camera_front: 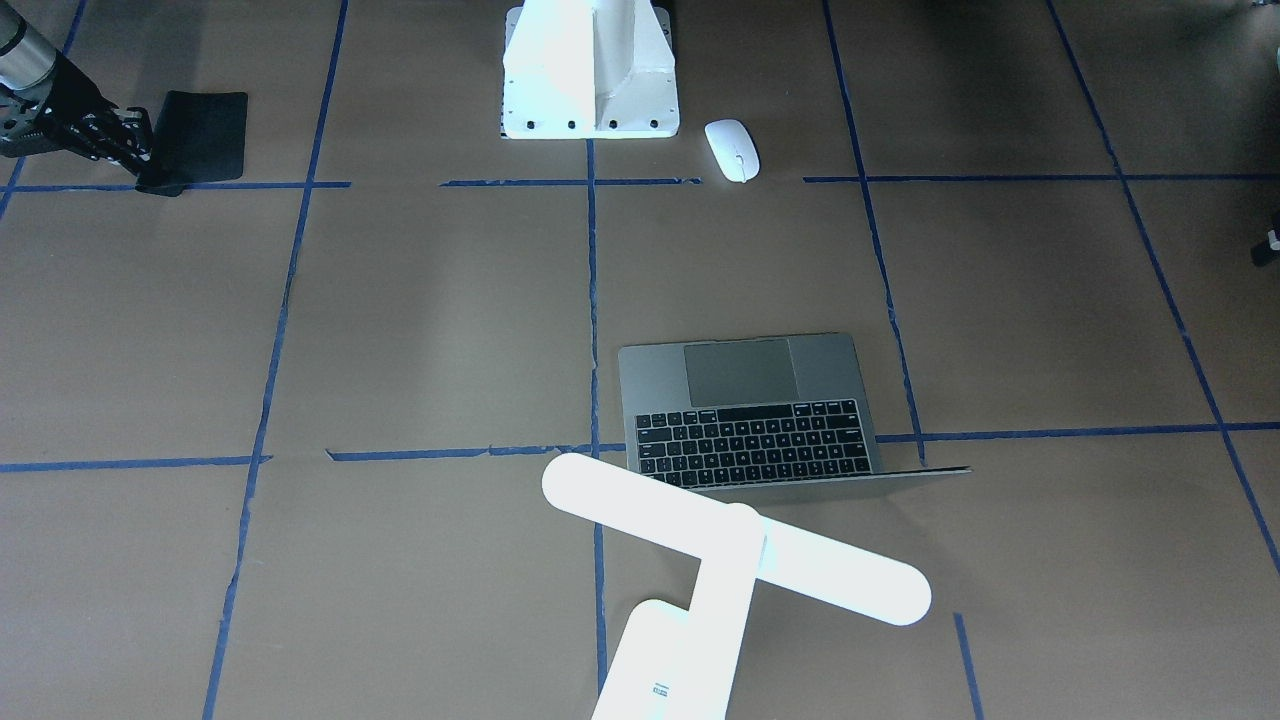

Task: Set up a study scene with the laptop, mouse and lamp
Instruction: 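Reach the right gripper down and grasp the dark grey mouse pad, then carry the mouse pad with the right gripper beside the laptop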

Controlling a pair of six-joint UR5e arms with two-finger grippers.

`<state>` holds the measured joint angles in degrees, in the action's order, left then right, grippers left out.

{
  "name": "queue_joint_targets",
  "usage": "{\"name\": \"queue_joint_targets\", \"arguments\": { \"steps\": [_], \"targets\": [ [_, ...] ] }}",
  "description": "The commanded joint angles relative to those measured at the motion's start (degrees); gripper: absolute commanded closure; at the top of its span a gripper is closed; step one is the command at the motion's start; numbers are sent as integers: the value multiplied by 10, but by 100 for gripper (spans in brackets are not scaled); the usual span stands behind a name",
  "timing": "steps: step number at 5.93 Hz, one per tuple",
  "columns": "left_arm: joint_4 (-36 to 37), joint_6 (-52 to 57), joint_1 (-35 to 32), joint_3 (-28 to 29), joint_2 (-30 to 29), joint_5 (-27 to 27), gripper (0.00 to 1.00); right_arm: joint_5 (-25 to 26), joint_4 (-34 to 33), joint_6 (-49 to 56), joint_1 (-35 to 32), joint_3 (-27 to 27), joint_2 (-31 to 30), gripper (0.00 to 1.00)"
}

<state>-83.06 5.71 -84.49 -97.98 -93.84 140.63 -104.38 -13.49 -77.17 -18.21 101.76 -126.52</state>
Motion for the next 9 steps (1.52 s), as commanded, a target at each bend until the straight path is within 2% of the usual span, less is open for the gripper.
{"name": "queue_joint_targets", "arguments": {
  "steps": [1,2,3,4,5,6,7,9],
  "targets": [
    [1,-1,0,1,1,0,0,0,0,0,-2,21,-1,100],
    [0,-2,0,1,0,0,0,0,0,-5,-5,48,0,100],
    [1,-2,0,1,0,0,0,-5,-2,-10,-32,54,32,100],
    [1,-3,2,1,0,1,0,-11,-34,-9,-56,49,81,100],
    [1,-3,0,1,0,1,0,-40,-96,-9,-95,48,147,100],
    [0,-3,2,1,0,1,0,-74,-165,-4,-137,47,217,100],
    [1,-3,2,1,-1,1,0,-73,-248,-4,-153,44,298,100],
    [0,-3,2,0,-1,1,0,-73,-502,-7,-182,28,516,100]
  ]
}}
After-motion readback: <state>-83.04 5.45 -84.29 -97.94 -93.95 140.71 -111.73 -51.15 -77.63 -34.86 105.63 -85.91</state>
